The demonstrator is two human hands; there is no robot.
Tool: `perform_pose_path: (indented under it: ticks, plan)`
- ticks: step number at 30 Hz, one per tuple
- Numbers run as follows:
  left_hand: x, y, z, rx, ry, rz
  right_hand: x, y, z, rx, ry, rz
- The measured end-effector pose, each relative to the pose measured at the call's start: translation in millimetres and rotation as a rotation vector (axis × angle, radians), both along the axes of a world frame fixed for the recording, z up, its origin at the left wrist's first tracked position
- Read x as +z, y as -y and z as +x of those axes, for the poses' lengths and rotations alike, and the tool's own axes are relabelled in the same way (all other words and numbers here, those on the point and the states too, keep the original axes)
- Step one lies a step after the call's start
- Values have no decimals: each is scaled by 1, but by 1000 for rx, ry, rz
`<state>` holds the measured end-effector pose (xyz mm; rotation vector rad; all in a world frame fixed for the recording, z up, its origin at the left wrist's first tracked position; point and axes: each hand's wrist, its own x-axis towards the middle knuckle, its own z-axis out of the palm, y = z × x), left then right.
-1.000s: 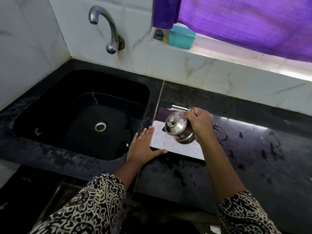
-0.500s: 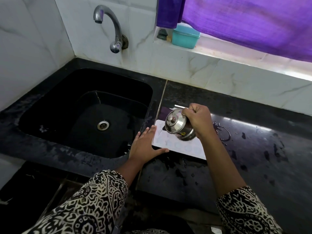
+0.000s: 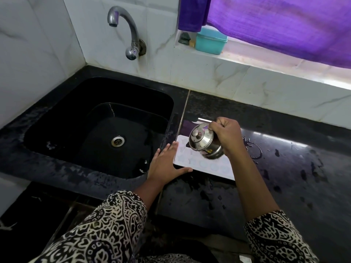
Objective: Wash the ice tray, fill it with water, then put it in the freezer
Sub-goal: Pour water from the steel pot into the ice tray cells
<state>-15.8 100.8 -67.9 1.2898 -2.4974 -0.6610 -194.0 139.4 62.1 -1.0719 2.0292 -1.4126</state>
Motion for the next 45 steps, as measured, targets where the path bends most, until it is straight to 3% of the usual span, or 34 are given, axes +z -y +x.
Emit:
perform_pose_path:
  ticks: [24, 32, 39, 45]
  plan:
    - [3, -1, 2, -12, -5, 20, -3, -5, 2, -28, -6, 14]
    - [3, -1, 2, -10, -19, 24, -4, -5, 2, -42, 58, 1]
    - [4, -2, 1, -1, -9, 26, -4, -10, 1, -97, 233, -28]
    - [6, -2, 2, 0, -16, 33, -7, -13, -1, -101, 177, -44]
